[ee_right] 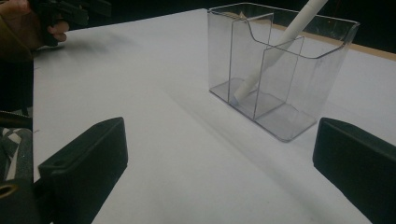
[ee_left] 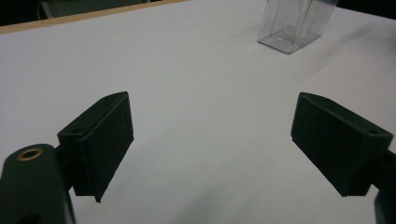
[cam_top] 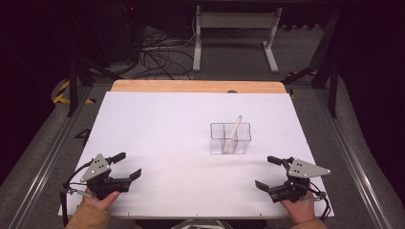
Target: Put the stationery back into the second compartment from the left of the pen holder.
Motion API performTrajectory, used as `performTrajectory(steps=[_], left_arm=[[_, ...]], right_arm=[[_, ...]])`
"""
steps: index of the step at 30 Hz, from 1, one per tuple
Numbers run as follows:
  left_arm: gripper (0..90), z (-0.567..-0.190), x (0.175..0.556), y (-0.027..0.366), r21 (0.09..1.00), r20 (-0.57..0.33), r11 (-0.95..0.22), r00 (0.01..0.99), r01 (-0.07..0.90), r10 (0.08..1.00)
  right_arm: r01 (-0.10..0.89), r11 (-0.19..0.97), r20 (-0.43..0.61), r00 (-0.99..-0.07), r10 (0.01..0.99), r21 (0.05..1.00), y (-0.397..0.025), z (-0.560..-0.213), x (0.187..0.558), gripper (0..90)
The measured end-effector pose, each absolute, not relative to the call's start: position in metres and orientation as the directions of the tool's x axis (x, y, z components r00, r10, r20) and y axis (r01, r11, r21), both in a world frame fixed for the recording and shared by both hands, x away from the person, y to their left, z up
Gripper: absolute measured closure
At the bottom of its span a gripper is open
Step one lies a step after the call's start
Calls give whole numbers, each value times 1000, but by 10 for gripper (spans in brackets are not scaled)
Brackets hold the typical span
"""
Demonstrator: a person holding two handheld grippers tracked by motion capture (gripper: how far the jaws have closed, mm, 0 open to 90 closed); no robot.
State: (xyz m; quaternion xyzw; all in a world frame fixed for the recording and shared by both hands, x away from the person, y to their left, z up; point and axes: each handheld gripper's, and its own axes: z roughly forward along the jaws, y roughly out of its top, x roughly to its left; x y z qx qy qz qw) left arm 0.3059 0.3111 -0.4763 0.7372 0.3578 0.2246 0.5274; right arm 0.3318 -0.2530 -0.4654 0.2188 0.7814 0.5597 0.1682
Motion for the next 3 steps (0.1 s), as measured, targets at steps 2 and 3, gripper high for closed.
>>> performTrajectory(steps=[2,3], left_arm=[[135,-475,305,312,940,-60,-170,634,296,771],[135,-475,305,312,940,-60,-169,632,296,773]], right_arm=[[152,279,-20,-848,530,948,-253,-465,332,37],[152,279,-20,-848,530,948,-253,-465,331,37]])
